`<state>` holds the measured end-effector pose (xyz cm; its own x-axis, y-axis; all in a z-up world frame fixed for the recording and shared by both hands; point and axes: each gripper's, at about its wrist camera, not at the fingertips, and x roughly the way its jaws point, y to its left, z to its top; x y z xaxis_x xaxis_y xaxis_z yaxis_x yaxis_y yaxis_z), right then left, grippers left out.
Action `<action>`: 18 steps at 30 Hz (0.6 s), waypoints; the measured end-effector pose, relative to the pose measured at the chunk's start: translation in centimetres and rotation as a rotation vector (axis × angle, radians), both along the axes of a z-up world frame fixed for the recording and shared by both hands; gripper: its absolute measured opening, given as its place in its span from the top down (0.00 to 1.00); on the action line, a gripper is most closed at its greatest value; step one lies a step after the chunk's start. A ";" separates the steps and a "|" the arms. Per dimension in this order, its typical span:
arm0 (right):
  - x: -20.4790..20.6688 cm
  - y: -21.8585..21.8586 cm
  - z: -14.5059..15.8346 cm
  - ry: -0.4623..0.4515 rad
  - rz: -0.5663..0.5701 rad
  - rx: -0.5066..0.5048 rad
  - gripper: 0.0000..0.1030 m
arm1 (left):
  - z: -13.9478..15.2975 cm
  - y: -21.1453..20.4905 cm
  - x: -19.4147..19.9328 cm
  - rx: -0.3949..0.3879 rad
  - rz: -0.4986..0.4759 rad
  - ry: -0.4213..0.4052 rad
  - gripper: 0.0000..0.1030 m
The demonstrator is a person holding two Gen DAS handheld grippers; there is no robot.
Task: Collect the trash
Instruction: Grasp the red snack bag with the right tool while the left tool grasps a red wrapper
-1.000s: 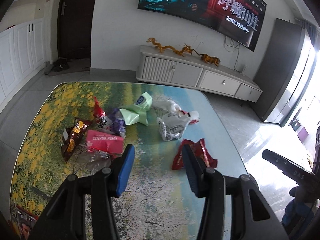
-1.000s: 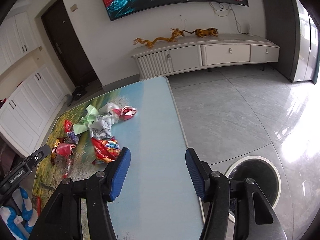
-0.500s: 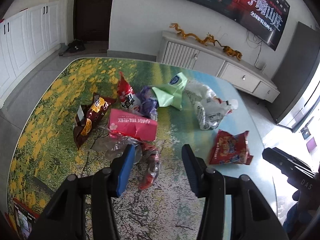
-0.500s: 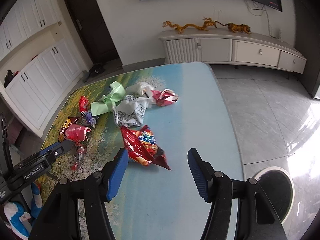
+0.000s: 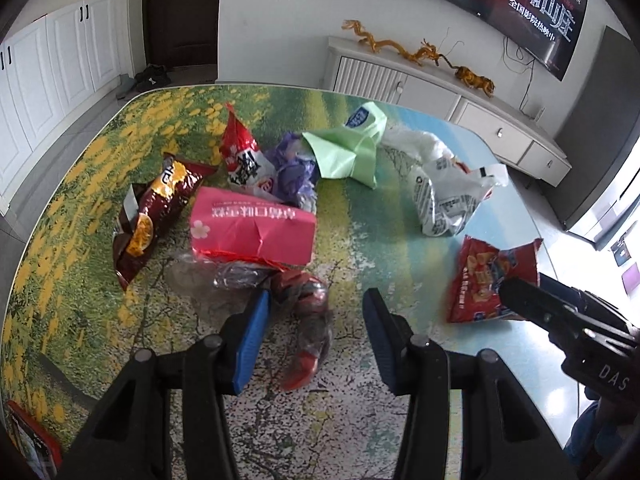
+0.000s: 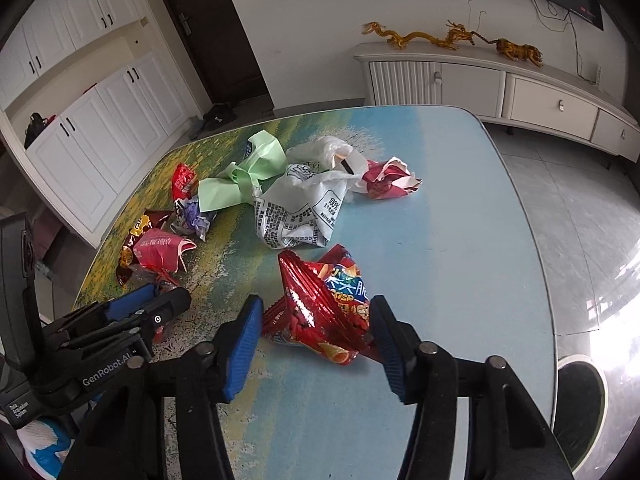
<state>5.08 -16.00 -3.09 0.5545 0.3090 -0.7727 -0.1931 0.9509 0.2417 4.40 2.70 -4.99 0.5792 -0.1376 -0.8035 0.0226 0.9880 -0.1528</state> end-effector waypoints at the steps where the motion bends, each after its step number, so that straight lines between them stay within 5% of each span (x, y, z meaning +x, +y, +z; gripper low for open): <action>1: 0.1 0.1 -0.2 0.002 0.006 -0.002 0.57 | -0.1 0.0 0.0 0.002 -0.002 0.002 0.55; 12: -0.9 0.0 -0.4 -0.005 0.022 0.017 0.80 | -0.7 -0.9 -0.5 0.009 -0.052 -0.005 0.86; 18: -2.1 -0.8 0.3 -0.022 0.005 0.039 0.82 | 0.2 -1.1 -1.6 -0.020 -0.068 -0.027 0.88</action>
<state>3.00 -16.80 -2.76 0.5697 0.3412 -0.7477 -0.2030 0.9400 0.2742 2.83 1.57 -4.84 0.5894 -0.1932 -0.7844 0.0942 0.9808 -0.1707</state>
